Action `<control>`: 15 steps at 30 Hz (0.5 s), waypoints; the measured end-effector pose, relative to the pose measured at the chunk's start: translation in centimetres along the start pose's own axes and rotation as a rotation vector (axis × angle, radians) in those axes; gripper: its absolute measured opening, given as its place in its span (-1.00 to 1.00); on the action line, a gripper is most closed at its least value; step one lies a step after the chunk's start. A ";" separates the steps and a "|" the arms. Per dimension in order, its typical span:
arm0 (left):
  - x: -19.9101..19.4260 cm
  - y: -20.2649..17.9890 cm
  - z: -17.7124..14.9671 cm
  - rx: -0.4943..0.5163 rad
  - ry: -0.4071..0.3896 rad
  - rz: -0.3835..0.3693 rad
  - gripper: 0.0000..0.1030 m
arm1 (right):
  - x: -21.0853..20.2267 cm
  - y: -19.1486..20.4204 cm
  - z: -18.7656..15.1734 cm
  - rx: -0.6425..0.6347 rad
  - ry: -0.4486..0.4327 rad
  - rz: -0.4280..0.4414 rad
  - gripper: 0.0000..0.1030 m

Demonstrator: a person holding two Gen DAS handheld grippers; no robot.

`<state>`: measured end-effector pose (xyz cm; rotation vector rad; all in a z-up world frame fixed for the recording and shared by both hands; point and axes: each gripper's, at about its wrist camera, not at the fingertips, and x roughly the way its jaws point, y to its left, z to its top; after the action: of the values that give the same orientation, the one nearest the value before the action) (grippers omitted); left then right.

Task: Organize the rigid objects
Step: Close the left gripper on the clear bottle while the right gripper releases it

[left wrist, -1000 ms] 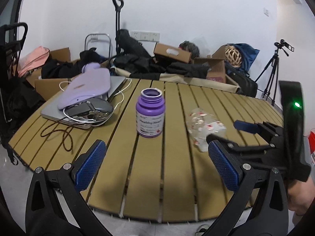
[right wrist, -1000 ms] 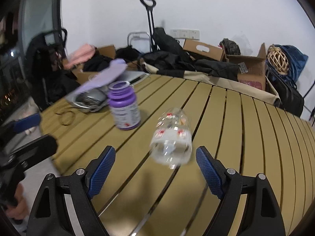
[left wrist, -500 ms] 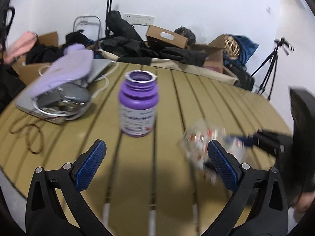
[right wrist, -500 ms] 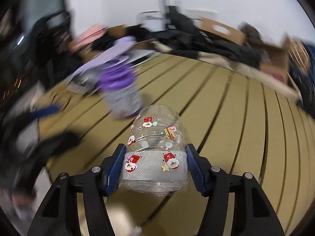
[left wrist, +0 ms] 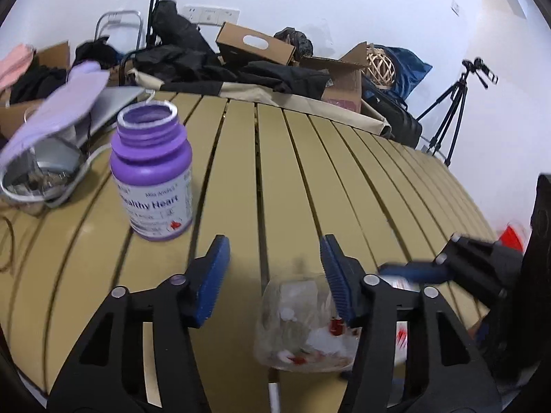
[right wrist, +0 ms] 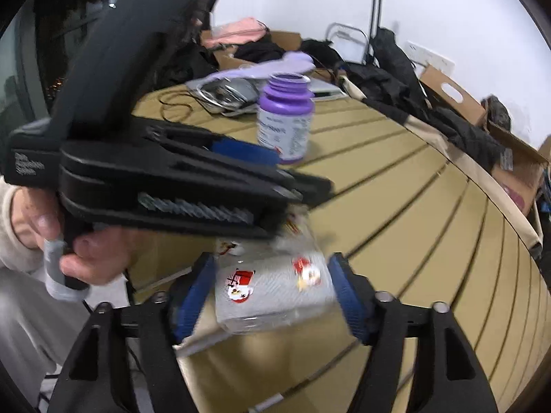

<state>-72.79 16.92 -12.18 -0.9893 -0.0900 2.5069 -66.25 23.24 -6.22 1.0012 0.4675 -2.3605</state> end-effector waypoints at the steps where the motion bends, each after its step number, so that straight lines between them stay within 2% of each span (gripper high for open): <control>1: 0.0 -0.1 0.0 0.010 -0.003 0.009 -0.02 | -0.2 -0.3 -0.2 -0.005 0.001 -0.008 0.56; 5: 0.2 -0.4 0.2 0.048 -0.008 0.047 -0.02 | -0.6 -1.8 -0.9 0.010 -0.008 -0.006 0.57; 7: -0.1 -0.7 0.6 0.069 -0.010 0.043 -0.01 | -0.4 -2.5 -1.0 0.013 0.014 -0.068 0.57; 9: -0.6 -1.1 1.0 0.092 -0.011 0.036 0.12 | -0.5 -3.2 -1.2 0.024 0.021 -0.114 0.57; 11: -1.1 -1.6 1.6 0.130 0.001 -0.019 0.55 | -1.0 -3.8 -1.4 0.052 0.013 -0.119 0.57; 13: -1.5 -2.9 1.7 0.217 0.034 -0.071 0.61 | -1.8 -4.7 -1.6 0.086 0.002 -0.118 0.57; 15: -1.2 -4.2 1.4 0.313 0.079 -0.090 0.69 | -2.8 -5.8 -1.7 0.130 -0.003 -0.133 0.57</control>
<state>-71.40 20.31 -9.44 -0.9288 0.2677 2.3063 -67.06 29.67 -4.67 1.0539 0.3951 -2.5378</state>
